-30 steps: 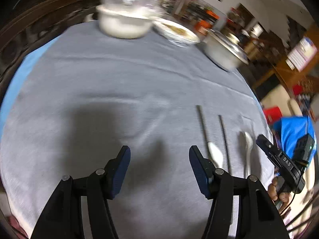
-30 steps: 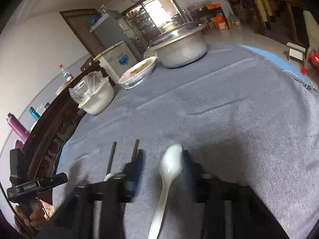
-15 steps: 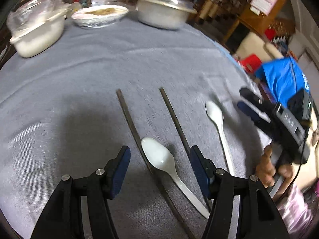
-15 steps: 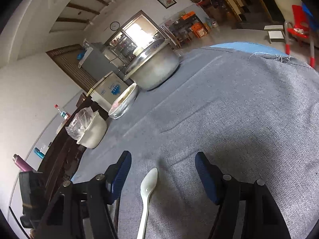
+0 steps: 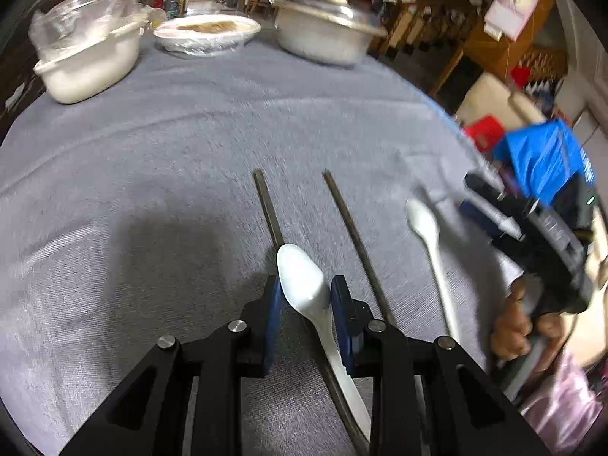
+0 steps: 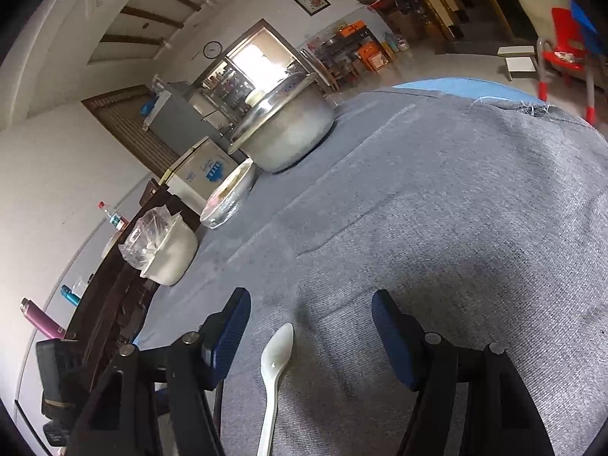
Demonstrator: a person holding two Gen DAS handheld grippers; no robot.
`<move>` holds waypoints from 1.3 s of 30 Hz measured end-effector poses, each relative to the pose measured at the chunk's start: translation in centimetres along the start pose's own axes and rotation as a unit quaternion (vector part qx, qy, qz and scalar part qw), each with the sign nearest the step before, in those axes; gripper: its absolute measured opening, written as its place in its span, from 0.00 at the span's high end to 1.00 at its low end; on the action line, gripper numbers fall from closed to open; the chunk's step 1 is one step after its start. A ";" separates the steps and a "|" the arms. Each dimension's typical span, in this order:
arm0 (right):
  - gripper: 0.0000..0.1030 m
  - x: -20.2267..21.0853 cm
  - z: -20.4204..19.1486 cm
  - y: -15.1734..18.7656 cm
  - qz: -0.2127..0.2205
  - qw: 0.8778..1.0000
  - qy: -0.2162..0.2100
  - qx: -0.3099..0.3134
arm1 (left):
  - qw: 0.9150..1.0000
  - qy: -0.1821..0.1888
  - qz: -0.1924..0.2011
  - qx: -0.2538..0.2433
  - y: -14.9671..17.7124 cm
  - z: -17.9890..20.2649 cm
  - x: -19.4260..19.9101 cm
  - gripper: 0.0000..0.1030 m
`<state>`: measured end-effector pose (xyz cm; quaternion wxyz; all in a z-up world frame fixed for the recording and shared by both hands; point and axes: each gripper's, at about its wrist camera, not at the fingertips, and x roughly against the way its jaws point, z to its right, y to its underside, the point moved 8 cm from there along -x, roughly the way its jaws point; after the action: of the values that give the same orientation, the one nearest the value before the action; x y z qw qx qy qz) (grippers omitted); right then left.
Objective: Organize utensils
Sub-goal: 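Lift both white spoons off the cloth with both grippers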
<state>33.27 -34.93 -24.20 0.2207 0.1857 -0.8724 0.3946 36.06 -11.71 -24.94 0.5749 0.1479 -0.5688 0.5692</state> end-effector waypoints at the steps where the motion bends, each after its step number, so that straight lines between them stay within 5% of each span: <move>1: 0.32 -0.1 0.1 0.0 -0.001 1.000 0.002 -0.001 | 1.000 0.005 0.011 0.006 -0.2 -0.2 0.6 0.73; 7: 0.32 -0.2 0.3 0.1 -0.004 1.000 0.007 -0.006 | 0.998 0.006 0.045 0.050 -0.3 -1.7 2.8 0.73; 17: 0.32 -0.3 0.2 0.1 -0.005 1.000 0.004 -0.004 | 0.994 -0.063 0.040 0.084 2.3 -5.8 2.2 0.73; 26: 0.32 -0.4 0.2 0.2 -0.007 1.000 0.005 -0.004 | 0.991 -0.091 0.096 0.025 3.0 -5.8 1.5 0.71; 33: 0.33 -0.6 0.2 0.2 -0.008 1.000 0.006 -0.004 | 0.991 -0.021 0.109 0.080 2.8 -7.3 2.0 0.73; 39: 0.33 -0.6 0.2 0.3 -0.011 1.000 0.009 -0.003 | 0.991 -0.023 0.108 0.079 2.8 -7.1 2.4 0.73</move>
<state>33.61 -34.83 -24.82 0.2332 0.1911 -0.8695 0.3912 36.53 -3.84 -26.48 0.4831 0.1433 -0.5478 0.6678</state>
